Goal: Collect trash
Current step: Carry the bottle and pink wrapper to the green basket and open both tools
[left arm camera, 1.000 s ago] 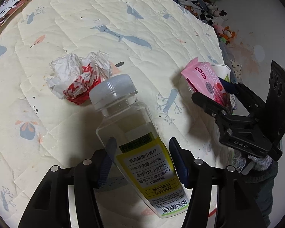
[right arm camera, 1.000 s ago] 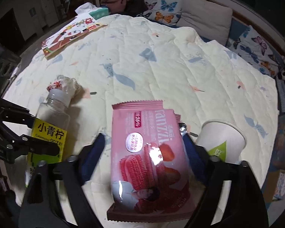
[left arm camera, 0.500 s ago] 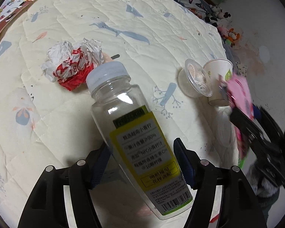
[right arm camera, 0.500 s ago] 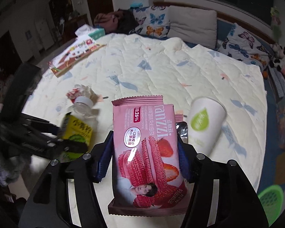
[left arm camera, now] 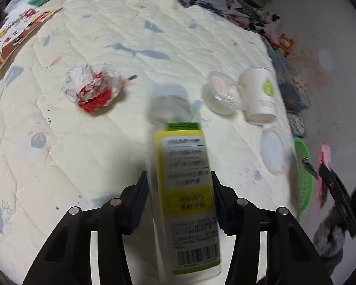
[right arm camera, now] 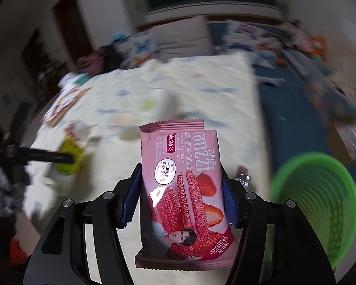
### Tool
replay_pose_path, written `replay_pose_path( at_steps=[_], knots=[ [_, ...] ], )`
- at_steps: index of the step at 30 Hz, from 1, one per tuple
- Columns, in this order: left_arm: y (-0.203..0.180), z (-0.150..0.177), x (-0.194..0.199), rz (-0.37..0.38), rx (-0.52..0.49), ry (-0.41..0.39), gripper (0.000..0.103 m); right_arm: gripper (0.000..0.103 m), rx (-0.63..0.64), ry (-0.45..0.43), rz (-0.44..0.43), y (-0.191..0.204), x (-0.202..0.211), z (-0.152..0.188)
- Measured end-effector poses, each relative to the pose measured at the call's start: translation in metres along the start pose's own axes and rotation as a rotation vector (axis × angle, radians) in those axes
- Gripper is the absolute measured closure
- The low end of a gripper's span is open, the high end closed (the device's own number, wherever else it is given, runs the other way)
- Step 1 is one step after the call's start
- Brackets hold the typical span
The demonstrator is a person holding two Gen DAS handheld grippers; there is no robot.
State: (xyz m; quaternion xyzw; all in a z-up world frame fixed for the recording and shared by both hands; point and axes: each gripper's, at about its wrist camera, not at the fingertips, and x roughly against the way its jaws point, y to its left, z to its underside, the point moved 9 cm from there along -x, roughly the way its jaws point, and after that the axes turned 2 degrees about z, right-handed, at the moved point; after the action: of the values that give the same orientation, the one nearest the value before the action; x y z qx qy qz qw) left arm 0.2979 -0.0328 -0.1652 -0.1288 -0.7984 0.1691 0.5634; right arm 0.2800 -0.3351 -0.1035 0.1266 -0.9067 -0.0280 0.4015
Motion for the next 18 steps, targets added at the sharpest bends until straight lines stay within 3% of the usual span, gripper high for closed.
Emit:
replay_pose_path(
  at_steps=[3, 6, 18],
  knots=[
    [-0.017, 0.005, 0.011, 0.036, -0.042, -0.006, 0.059, 0.043, -0.081, -0.006, 0.092, -0.053, 0.012, 0.014],
    [-0.03, 0.01, 0.013, 0.026, -0.08, -0.015, 0.059, 0.043, -0.161, 0.0, 0.144, -0.096, 0.019, 0.03],
    [-0.082, 0.035, 0.039, 0.143, -0.152, 0.002, 0.059, 0.041, -0.327, 0.056, 0.266, -0.19, 0.011, 0.083]
  ],
)
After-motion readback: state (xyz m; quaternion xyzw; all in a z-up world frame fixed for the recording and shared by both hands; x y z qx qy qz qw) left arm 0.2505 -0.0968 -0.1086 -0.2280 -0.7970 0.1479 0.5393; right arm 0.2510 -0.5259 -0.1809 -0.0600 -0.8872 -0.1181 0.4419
